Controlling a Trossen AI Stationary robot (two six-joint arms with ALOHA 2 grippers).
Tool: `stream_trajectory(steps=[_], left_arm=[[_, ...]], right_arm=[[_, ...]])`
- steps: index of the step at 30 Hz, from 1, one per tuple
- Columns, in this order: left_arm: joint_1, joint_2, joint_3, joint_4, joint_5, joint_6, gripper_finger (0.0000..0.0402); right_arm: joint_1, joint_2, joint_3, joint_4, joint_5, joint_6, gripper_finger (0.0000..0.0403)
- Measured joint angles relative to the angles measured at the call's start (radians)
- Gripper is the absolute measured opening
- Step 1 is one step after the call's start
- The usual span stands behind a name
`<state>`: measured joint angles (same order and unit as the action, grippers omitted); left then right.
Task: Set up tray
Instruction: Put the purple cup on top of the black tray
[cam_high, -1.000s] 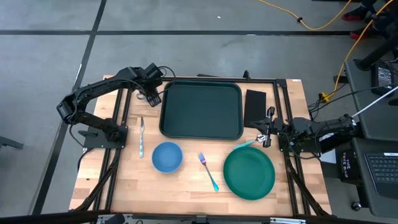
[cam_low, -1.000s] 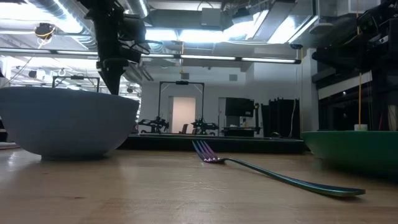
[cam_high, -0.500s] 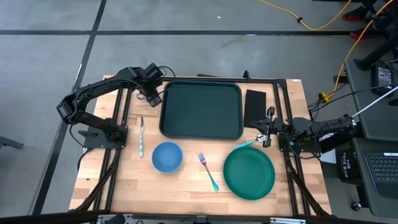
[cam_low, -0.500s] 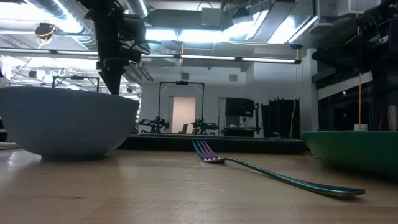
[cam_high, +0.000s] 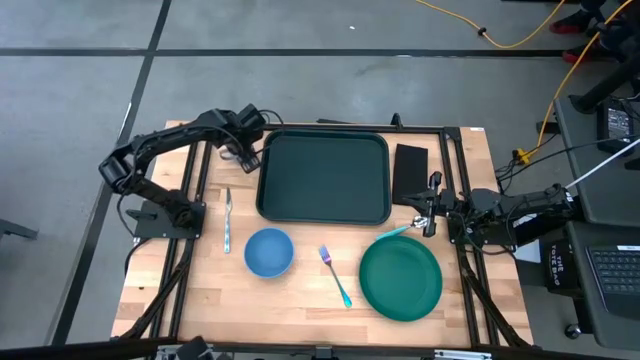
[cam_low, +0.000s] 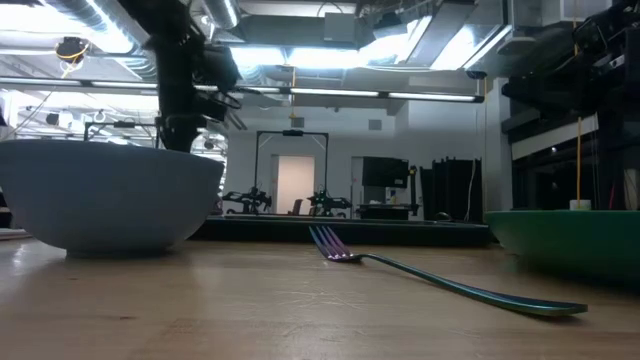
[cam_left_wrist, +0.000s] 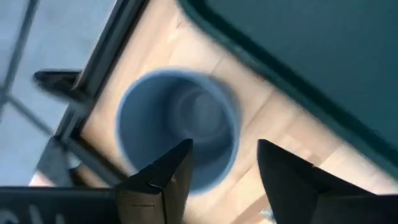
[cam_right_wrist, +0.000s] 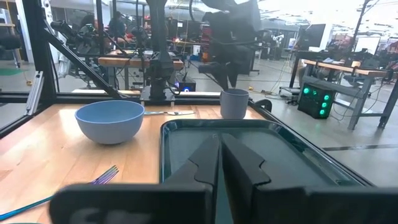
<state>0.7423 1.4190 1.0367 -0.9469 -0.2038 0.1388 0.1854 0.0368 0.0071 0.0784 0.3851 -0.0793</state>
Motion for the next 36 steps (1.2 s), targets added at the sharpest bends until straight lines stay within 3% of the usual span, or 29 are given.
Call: stream_trajectory(steps=[13, 26, 36], left_arm=[[0.027, 0.131, 0.0, 0.009, 0.024, 0.048, 0.0173], [0.026, 0.13, 0.0, 0.005, 0.07, 0.087, 0.0171], [0.026, 0.13, 0.0, -0.003, 0.071, 0.111, 0.0096]], right_arm=[[0.0, 0.0, 0.0, 0.0, 0.0, 0.023, 0.0025], [0.0, 0.0, 0.0, 0.0, 0.014, 0.02, 0.0026], [0.0, 0.0, 0.0, 0.0, 0.015, 0.019, 0.0026]])
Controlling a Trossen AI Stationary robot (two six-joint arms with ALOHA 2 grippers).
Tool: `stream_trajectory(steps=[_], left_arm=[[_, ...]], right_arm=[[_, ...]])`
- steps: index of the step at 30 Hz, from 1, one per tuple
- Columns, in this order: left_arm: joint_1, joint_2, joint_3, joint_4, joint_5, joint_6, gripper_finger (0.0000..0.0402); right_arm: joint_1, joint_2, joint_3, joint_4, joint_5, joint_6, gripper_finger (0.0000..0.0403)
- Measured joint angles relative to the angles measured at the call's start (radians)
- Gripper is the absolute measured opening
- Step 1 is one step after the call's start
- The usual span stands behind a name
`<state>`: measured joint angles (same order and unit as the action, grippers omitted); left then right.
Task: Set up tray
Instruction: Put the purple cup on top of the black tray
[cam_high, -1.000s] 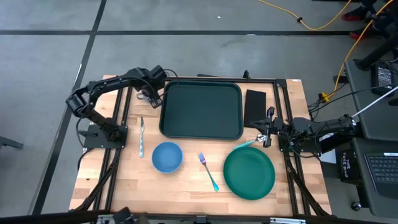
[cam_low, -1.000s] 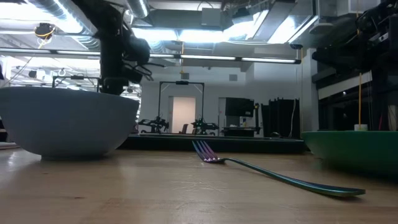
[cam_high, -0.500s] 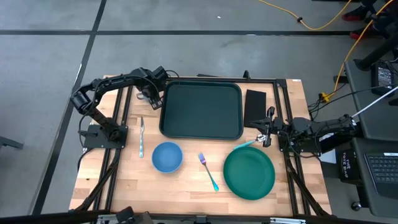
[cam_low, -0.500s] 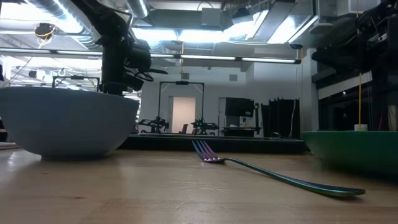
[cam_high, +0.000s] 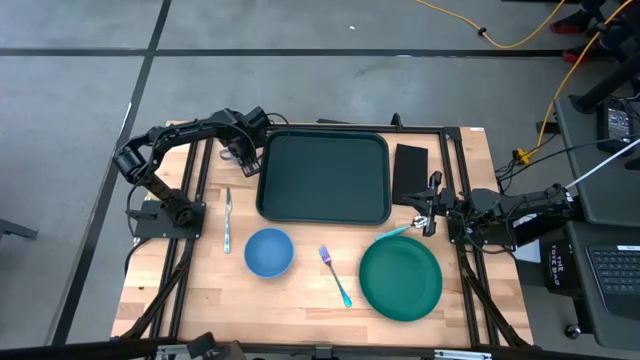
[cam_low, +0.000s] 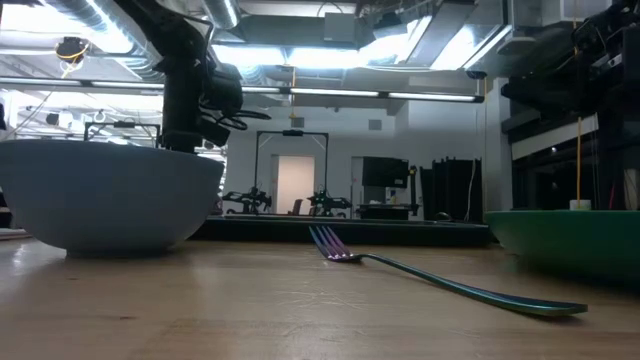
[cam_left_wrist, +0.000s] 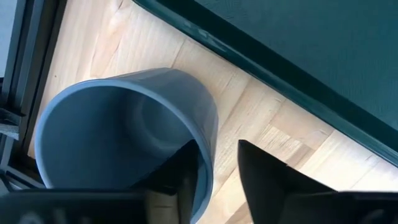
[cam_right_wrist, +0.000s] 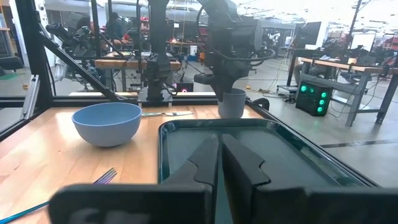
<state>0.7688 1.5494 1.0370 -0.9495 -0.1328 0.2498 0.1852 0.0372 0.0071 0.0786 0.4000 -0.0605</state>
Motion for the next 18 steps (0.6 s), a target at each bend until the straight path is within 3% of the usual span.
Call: stream_trajectory(steps=[7, 18], left_arm=[[0.0, 0.0, 0.0, -0.006, -0.004, 0.0, 0.0009], [-0.003, -0.047, 0.042, -0.105, -0.007, 0.001, 0.0004]], right_arm=[[0.0, 0.0, 0.0, 0.0, 0.002, 0.0, 0.0026], [0.0, 0.0, 0.0, 0.0, 0.002, 0.0, 0.0026]])
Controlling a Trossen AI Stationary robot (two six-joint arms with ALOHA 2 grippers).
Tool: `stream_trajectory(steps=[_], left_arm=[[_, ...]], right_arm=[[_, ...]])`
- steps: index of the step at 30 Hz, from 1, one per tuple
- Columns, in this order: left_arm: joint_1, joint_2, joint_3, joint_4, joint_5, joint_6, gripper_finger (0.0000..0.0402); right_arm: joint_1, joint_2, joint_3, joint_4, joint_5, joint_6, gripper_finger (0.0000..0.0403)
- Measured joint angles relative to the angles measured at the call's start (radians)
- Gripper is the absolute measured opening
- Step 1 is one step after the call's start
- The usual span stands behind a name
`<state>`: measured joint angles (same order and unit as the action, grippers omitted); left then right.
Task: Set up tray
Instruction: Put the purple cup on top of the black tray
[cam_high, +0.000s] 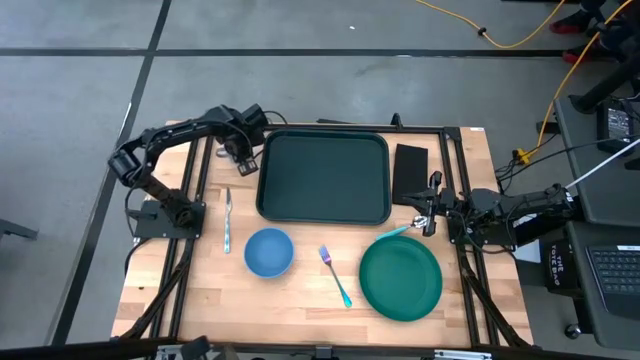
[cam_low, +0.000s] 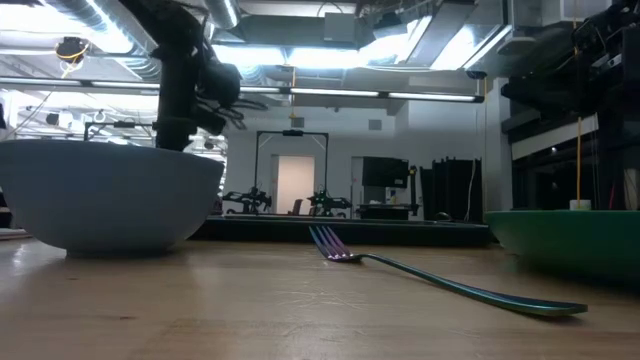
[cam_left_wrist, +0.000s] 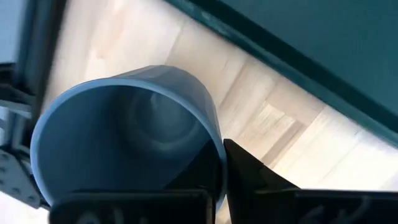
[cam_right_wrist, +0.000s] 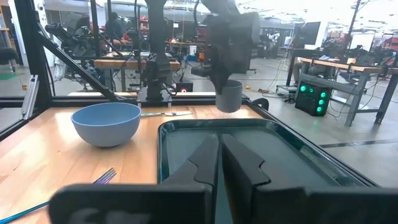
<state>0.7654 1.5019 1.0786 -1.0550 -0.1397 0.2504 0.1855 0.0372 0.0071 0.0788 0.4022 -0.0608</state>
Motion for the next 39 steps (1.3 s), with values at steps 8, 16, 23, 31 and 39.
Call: stream_trajectory(steps=[8, 16, 23, 31, 39], left_arm=[[-0.001, -0.162, 0.0, -0.003, -0.029, 0.034, 0.0004], [-0.077, -0.283, 0.0, -0.001, -0.012, 0.018, 0.0003], [-0.183, -0.273, 0.0, 0.044, 0.053, -0.004, 0.0003], [-0.232, -0.208, 0.0, 0.107, 0.061, 0.016, 0.0003], [-0.219, -0.082, 0.073, 0.108, 0.073, 0.053, 0.0002]], right_arm=[[0.0, 0.0, 0.0, 0.0, 0.0, 0.0, 0.0026], [0.0, 0.0, 0.0, 0.0, -0.001, 0.0, 0.0026], [0.0, 0.0, 0.0, 0.0, -0.001, 0.001, 0.0026], [0.0, 0.0, 0.0, 0.0, -0.002, 0.003, 0.0026], [0.0, 0.0, 0.0, 0.0, -0.003, 0.005, 0.0026]])
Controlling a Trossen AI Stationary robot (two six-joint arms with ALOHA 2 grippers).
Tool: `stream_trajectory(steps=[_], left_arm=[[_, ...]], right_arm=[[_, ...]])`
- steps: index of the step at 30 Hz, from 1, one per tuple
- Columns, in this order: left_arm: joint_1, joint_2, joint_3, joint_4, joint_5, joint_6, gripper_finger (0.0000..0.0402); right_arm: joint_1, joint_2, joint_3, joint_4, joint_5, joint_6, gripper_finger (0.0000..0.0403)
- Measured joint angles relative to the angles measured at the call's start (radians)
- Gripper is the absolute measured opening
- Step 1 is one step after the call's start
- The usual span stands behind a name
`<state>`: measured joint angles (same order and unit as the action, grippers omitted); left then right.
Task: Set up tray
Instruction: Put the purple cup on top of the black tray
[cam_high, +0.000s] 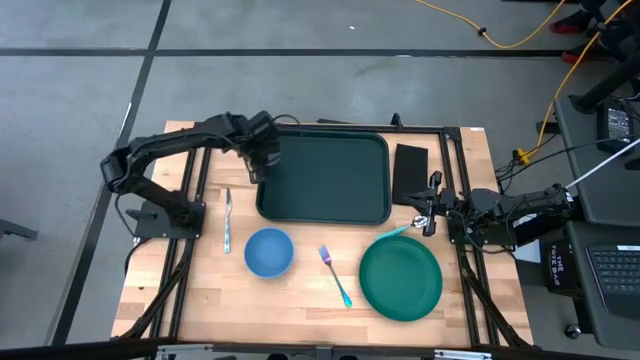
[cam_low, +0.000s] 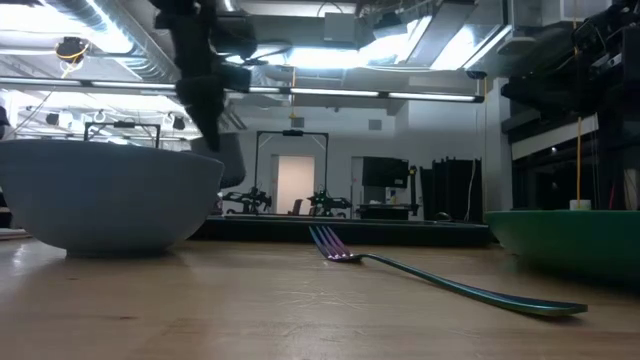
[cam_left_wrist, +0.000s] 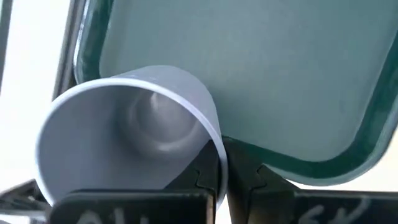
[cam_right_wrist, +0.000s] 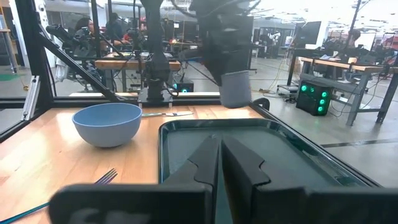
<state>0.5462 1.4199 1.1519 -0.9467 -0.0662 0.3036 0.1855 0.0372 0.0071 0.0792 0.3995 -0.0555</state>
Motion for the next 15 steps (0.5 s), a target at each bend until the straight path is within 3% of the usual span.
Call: stream_trajectory(steps=[4, 15], left_arm=[[0.015, 0.069, 0.09, 0.001, 0.052, 0.04, 0.0002], [0.019, 0.24, 0.296, -0.1, 0.06, 0.083, 0.0002]], right_arm=[[0.0, 0.0, 0.0, 0.0, 0.0, 0.0, 0.0026], [0.0, 0.0, 0.0, 0.0, 0.0, -0.001, 0.0026]])
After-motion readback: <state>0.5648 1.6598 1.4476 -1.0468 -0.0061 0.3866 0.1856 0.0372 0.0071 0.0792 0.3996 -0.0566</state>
